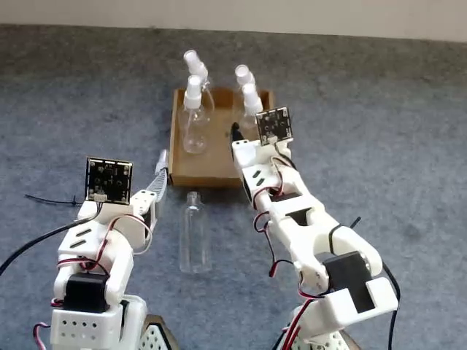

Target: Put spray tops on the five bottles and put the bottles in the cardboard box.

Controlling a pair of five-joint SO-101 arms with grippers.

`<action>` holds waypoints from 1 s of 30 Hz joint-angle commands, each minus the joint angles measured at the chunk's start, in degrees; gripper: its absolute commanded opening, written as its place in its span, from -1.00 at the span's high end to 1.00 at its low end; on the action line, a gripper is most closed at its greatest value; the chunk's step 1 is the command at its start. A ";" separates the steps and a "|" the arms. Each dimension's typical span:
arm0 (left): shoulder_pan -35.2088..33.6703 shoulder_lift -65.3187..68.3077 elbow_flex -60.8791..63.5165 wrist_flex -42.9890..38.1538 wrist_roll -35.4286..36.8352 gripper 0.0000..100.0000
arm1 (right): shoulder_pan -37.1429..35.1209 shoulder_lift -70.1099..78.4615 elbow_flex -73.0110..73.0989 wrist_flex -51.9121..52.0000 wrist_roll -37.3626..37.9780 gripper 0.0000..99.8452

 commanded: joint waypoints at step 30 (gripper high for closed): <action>-0.57 -0.48 0.22 -2.02 0.18 0.60 | -1.45 -0.75 -3.12 -0.84 0.35 0.24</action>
